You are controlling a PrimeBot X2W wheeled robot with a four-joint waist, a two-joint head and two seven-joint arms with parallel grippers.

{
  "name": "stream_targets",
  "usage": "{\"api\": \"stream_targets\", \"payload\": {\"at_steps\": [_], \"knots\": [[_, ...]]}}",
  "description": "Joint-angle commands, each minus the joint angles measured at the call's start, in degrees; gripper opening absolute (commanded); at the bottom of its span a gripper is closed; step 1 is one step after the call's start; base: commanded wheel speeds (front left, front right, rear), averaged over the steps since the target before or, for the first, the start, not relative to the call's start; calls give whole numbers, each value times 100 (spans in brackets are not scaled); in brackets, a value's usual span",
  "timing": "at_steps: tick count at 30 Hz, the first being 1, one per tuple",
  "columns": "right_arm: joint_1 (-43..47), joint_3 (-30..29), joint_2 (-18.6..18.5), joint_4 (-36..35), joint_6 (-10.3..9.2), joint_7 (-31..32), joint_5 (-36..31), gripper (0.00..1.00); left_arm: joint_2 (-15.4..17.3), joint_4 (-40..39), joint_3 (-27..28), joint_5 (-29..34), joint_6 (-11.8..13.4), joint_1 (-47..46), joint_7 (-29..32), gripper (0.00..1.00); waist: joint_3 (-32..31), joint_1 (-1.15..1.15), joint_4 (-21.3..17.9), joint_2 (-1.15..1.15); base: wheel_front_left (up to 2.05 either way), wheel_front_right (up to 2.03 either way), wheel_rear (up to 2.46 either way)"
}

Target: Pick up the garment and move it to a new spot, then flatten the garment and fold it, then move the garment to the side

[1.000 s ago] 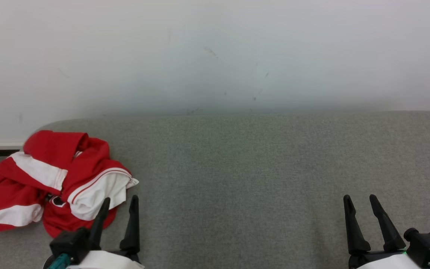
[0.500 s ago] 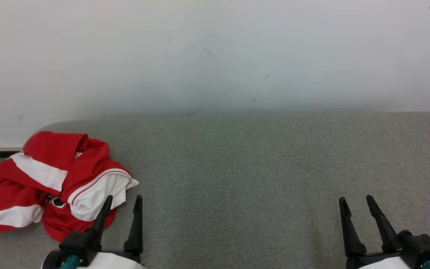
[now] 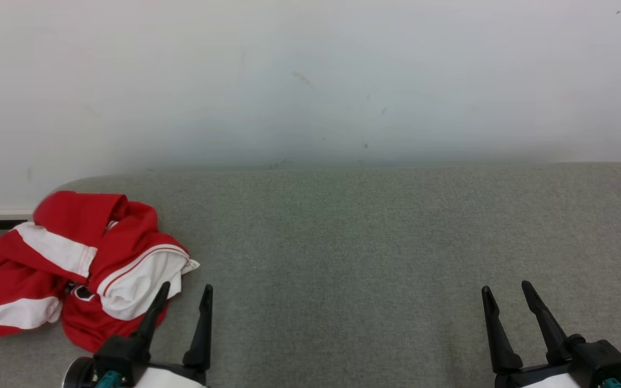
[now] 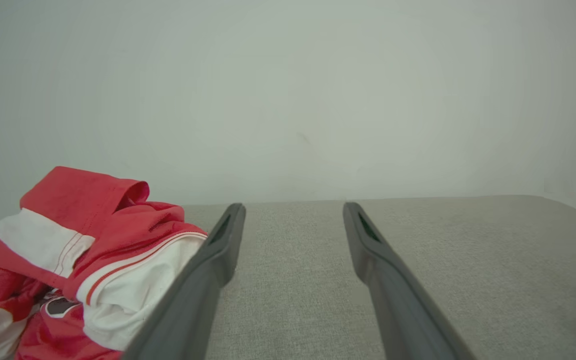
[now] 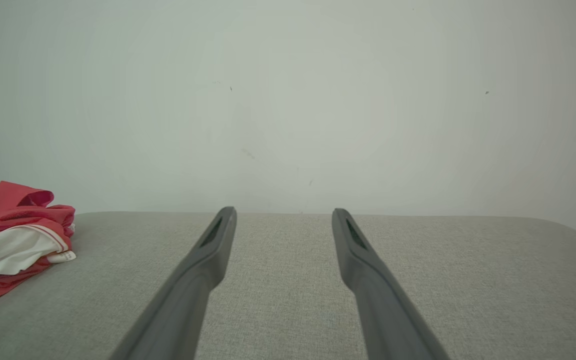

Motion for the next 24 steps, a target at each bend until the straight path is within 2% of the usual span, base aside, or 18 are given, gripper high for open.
{"api": "stream_targets", "payload": {"at_steps": [1, 24], "knots": [[-15, 5, -37, 7, -10, 3, 42, 100, 26, 22, 19, -15, -18, -7, -14, 100, 0, 0, 0, 0, 0, 0, 0], [4, 6, -36, 37, -10, 3, 150, 100, 11, 108, 8, -127, -28, -24, -9, 100, -30, 0, -13, 0, 0, 0, 0]]}}
